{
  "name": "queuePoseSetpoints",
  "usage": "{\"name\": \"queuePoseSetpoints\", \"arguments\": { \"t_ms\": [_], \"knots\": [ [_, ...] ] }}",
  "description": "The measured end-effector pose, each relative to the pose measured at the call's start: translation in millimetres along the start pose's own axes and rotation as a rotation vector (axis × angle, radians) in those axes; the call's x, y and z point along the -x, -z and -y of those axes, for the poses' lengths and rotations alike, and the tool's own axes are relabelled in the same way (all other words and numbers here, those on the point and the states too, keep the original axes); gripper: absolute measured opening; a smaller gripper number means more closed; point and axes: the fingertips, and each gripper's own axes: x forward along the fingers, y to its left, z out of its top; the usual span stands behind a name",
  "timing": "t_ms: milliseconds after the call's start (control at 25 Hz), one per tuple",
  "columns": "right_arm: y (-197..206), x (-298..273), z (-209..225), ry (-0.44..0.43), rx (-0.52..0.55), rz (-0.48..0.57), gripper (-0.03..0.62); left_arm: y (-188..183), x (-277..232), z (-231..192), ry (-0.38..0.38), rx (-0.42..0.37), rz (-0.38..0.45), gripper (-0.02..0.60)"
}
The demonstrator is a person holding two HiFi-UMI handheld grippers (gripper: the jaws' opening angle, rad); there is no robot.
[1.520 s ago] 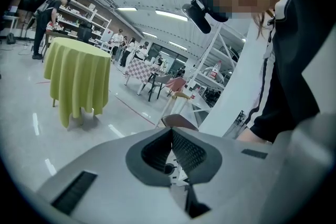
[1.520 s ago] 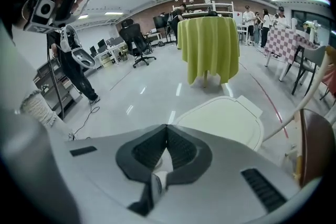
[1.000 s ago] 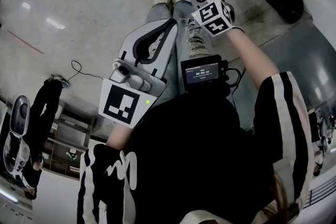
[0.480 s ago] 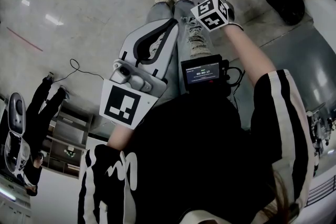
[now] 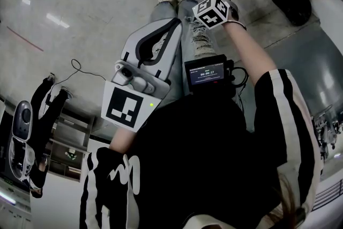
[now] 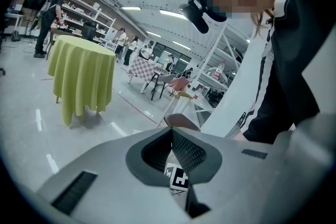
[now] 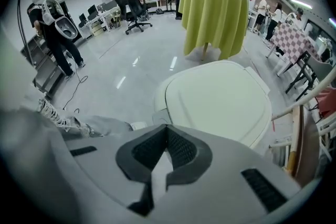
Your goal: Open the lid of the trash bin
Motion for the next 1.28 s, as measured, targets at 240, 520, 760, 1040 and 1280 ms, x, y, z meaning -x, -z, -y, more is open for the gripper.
{"name": "queuePoseSetpoints", "arguments": {
  "t_ms": [240, 520, 760, 1040, 1280],
  "knots": [
    [7, -7, -4, 0.019, 0.033, -0.044, 0.005, -3, 1, 1, -0.001, -0.002, 0.005, 0.008],
    [7, -11, -3, 0.054, -0.004, -0.071, 0.005, -5, 0, 2, 0.006, -0.007, 0.013, 0.008],
    [10, -13, -2, 0.105, 0.020, -0.077, 0.004, -4, -1, 5, 0.015, -0.013, 0.013, 0.008],
    [11, -15, 1, 0.171, 0.027, -0.114, 0.003, -4, 1, 7, 0.017, -0.025, 0.020, 0.008],
    [16, -15, 1, 0.197, 0.072, -0.164, 0.003, -5, 3, 12, 0.031, -0.044, 0.024, 0.008]
  ]
}}
